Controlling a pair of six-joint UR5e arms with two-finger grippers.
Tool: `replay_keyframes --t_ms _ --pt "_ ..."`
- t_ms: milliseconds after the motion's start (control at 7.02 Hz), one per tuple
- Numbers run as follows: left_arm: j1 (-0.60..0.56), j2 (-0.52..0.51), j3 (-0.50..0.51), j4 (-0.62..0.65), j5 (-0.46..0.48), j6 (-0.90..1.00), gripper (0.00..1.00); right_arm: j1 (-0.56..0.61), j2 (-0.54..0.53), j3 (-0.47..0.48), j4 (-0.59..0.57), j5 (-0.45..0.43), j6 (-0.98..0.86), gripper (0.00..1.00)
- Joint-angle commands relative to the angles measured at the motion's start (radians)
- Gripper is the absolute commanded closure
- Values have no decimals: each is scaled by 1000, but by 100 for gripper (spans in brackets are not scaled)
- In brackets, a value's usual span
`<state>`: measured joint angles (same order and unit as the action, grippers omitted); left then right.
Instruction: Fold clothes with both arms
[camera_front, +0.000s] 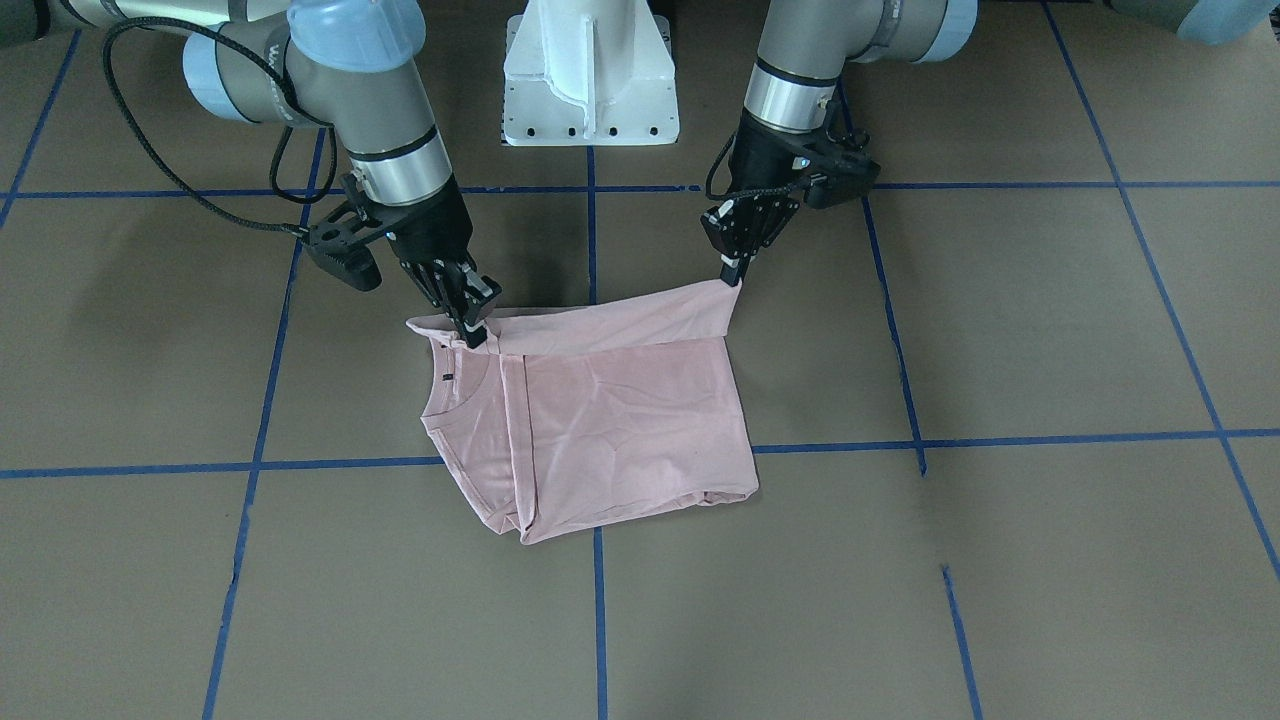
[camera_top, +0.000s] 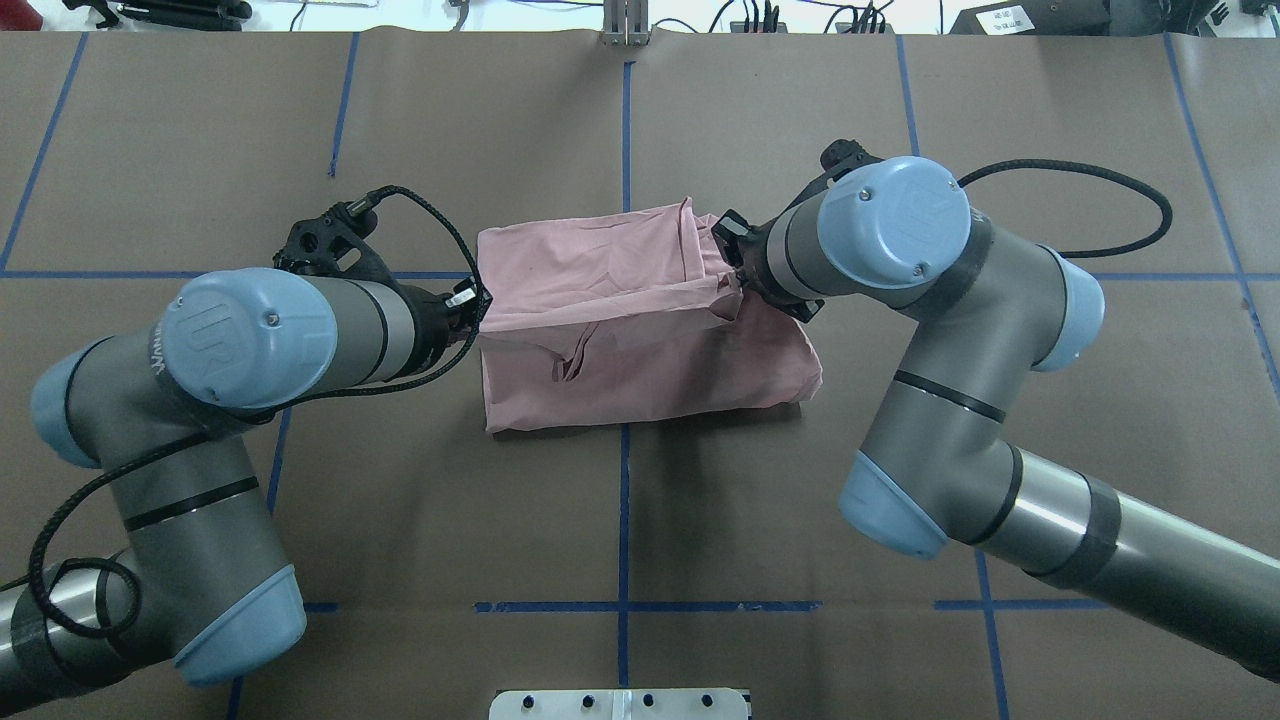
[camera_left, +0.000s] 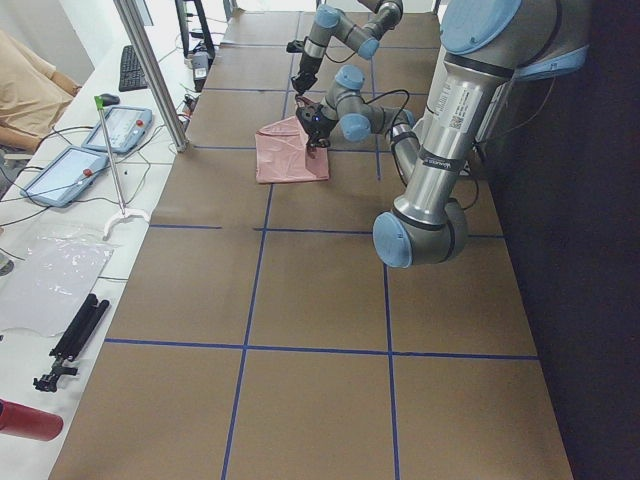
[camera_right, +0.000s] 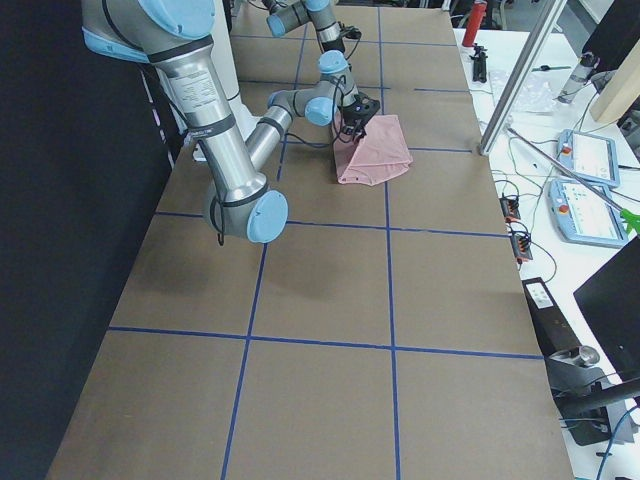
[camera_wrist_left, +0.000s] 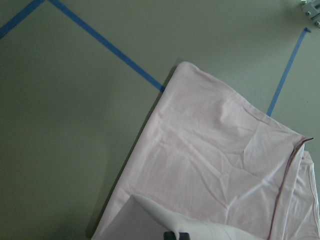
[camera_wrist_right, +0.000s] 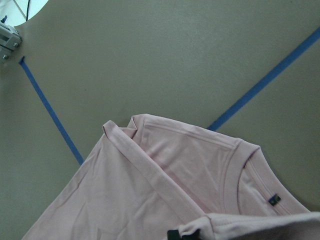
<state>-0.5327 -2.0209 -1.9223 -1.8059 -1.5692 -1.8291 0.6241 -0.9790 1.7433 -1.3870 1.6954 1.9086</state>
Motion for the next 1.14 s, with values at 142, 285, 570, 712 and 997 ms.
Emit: replay_keyframes --t_ms 142,285,570,712,997 --pt "-165 -222 554 -282 5 230 51 89 309 -651 270 38 -103 100" --pt "-217 -255 735 -472 6 308 36 156 337 -791 380 105 -267 1" --pt "-228 -230 724 -515 5 320 0 195 364 -788 356 119 -347 0" --pt "-231 -198 656 -514 -3 321 0 212 353 -769 359 124 -383 0" --pt "-237 -71 489 -518 -81 449 0 293 198 -614 359 263 -506 0"
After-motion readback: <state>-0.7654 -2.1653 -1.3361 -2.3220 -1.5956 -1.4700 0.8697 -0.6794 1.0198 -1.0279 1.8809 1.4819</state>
